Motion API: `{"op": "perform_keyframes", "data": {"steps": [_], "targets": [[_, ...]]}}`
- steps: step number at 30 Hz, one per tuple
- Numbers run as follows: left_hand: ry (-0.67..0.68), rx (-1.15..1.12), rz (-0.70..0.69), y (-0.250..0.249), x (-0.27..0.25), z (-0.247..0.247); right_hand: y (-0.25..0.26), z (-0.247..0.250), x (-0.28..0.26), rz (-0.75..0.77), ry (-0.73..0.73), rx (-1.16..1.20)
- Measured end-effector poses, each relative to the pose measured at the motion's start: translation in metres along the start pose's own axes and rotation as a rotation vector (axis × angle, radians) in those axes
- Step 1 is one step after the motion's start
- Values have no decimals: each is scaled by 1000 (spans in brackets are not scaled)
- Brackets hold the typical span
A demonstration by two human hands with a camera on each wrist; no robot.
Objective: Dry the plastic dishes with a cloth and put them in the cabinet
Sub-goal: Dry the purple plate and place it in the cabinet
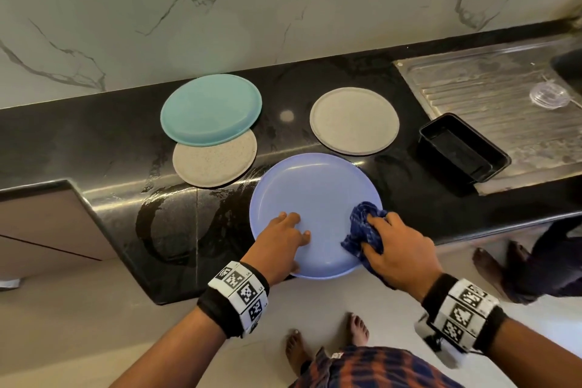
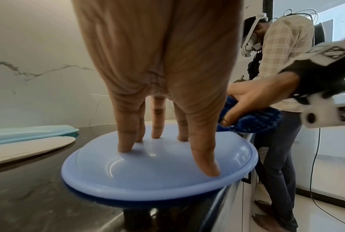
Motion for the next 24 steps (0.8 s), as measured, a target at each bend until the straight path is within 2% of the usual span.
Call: {"op": "perform_keyframes", "data": {"steps": [4,7,11,16,20,22,24], "targets": [[-11,-4,-18,-1,1,-2,10,24,50,55,-54,-45],[-12,1,-27,0,2,-2,35,31,115,153,33,10],[-8,15,-37,0,3,-3,107,25,171,331,163,-57],[-10,21,-42,0,3,-1,203,-13,168,592,309,-295],[-17,-6,-33,2,3,-3,241,-55,141,812,426,-476],[-22,-4,-36,2,3,-5,235,-49,145,790,420,-429],[-24,1,-38,3,3,-6,211,-24,162,669,345,-313]]}}
Point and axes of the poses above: each hand's wrist, its own x-axis towards the middle knuckle, its own z-axis out of the back of the hand, y = z × x, the point moved 9 cm from there along x, towards the middle knuckle, and after that the axes turned 7 degrees about x, right-handed, at the moved point
